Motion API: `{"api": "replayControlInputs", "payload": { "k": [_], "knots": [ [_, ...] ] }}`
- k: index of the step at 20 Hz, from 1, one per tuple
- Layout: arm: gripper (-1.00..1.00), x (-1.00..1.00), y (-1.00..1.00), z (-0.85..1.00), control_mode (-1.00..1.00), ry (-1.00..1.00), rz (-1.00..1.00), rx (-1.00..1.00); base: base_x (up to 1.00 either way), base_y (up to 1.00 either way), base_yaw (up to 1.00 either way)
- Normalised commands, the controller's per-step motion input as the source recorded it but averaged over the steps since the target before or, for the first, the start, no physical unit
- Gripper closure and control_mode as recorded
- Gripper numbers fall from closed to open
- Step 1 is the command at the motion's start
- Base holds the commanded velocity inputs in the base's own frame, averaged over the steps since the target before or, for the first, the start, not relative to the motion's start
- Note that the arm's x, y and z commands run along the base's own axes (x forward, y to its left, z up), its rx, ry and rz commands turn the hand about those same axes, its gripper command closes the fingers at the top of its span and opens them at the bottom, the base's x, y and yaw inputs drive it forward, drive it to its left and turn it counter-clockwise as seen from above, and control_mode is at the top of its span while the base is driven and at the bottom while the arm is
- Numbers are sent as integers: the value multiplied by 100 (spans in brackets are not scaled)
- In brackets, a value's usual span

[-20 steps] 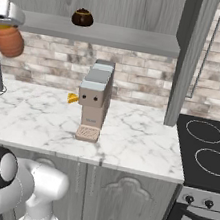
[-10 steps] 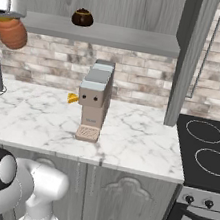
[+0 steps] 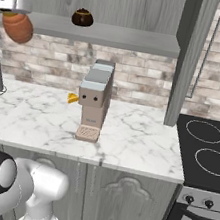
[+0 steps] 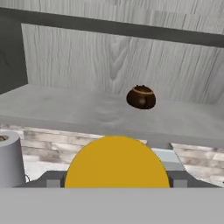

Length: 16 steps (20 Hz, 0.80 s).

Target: Pick the yogurt and honey bottle from the counter and place them in the cabinets closest to them.

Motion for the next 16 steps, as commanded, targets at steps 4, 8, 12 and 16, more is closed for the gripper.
{"api": "replayControlInputs", "payload": {
  "k": [4, 8, 12, 16],
  "knots": [
    [100, 16, -14, 13, -100, -12, 0, 5, 0, 0, 0],
    [100, 25, -13, 24, -100, -7, 0, 10, 0, 0, 0],
    [100, 32, -7, 18, -100, -4, 0, 11, 0, 0, 0],
    [100, 36, -3, 16, -100, -3, 0, 11, 0, 0, 0]
  ]
}}
